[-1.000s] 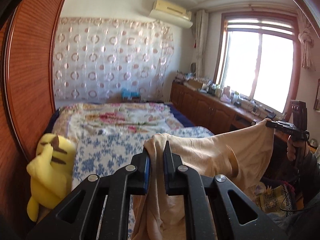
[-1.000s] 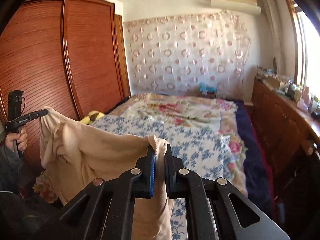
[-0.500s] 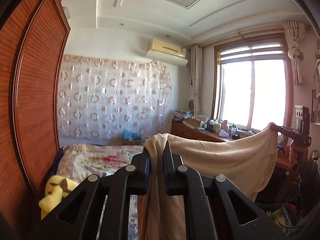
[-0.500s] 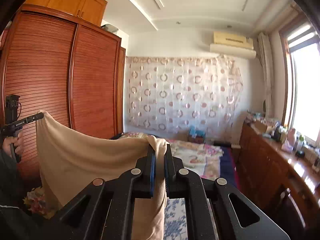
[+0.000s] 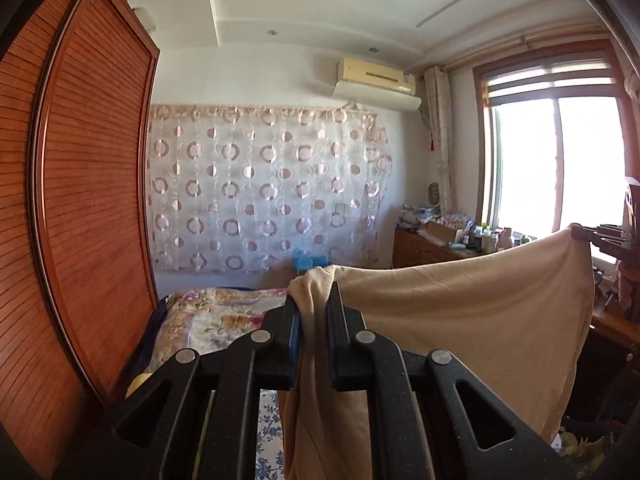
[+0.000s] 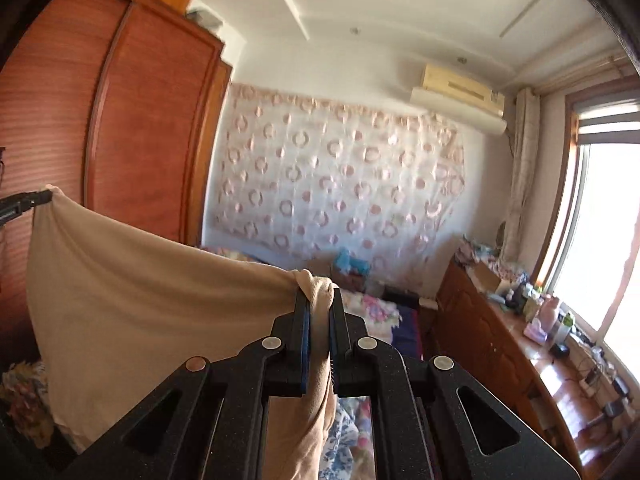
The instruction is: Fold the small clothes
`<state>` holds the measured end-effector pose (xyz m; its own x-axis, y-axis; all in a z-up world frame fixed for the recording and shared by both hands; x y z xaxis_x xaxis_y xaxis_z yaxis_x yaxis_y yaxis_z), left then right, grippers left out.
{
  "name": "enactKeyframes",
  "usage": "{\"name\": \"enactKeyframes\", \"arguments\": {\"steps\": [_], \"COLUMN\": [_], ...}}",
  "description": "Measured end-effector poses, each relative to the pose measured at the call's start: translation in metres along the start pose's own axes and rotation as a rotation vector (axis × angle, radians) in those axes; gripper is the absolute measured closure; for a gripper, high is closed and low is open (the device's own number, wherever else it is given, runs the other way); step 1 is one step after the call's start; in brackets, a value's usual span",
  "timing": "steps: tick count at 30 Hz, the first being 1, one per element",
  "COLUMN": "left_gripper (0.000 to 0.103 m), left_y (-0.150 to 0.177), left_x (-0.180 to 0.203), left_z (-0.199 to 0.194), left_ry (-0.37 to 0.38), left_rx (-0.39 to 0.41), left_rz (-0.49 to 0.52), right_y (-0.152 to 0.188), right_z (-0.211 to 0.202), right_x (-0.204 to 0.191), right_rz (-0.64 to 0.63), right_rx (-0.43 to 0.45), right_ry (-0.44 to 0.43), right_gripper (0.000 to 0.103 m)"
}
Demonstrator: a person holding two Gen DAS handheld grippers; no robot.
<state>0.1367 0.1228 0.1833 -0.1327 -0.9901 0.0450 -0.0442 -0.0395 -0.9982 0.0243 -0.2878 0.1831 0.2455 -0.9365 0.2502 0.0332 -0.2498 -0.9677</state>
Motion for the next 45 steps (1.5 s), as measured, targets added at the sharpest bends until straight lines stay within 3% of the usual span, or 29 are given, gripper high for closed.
{"name": "enactKeyframes", "arguments": {"steps": [6,9,11,15,17,18,23,28,34,36,38,45], "left_gripper": [0.089,0.072,0.064,0.050,0.029,0.028,0.028,0.028,0.028,0.034,0.048,0.067], "left_y": [0.080,0.122,0.142,0.175,0.187,0.195,0.220,0.255,0.296,0.309,0.320,0.335], "left_x": [-0.018,-0.028,-0.031,-0.023,-0.018,-0.016,-0.009,-0.016,-0.027,-0.027,-0.024,-0.014], "left_z": [0.083,0.126,0.143,0.137,0.128,0.122,0.088,0.052,0.003,-0.011,-0.024,-0.054], "left_ry": [-0.066,-0.092,-0.082,-0.026,-0.006,0.004,0.025,0.019,0.020,0.021,0.033,0.040], "left_rx": [-0.128,-0.205,-0.257,-0.343,-0.368,-0.383,-0.427,-0.494,-0.561,-0.593,-0.629,-0.674], "left_rz": [0.038,0.059,0.055,0.001,0.003,0.010,0.029,0.034,-0.049,-0.057,-0.067,-0.104], "right_y": [0.072,0.113,0.137,0.162,0.170,0.172,0.178,0.205,0.231,0.230,0.232,0.232], "right_z": [0.118,0.173,0.204,0.229,0.226,0.222,0.185,0.173,0.176,0.177,0.182,0.200], "right_x": [-0.026,-0.032,-0.036,-0.049,-0.049,-0.047,-0.027,-0.006,-0.003,0.002,0.006,0.012], "right_rz": [0.028,0.066,0.090,0.181,0.183,0.180,0.224,0.275,0.285,0.288,0.293,0.290], "right_rx": [-0.152,-0.221,-0.285,-0.351,-0.361,-0.362,-0.367,-0.417,-0.498,-0.512,-0.521,-0.529], "right_ry": [-0.007,0.023,0.057,0.045,0.027,0.018,-0.053,-0.116,-0.140,-0.135,-0.129,-0.093], "right_gripper": [0.096,0.095,0.079,0.072,0.067,0.067,0.051,0.050,0.050,0.050,0.050,0.050]}}
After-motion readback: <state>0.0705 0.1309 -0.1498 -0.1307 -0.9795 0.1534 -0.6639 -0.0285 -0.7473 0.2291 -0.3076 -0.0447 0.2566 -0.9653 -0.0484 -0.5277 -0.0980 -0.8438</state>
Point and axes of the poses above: each gripper's, at about its wrist camera, not at the fingertips, and z roughly the way its jaws point, x to its right, y to its underside, the point moved 6 cm from there along z, roughly the way its jaws point, and after that the axes turned 10 degrees about x, right-handed, at the moved point
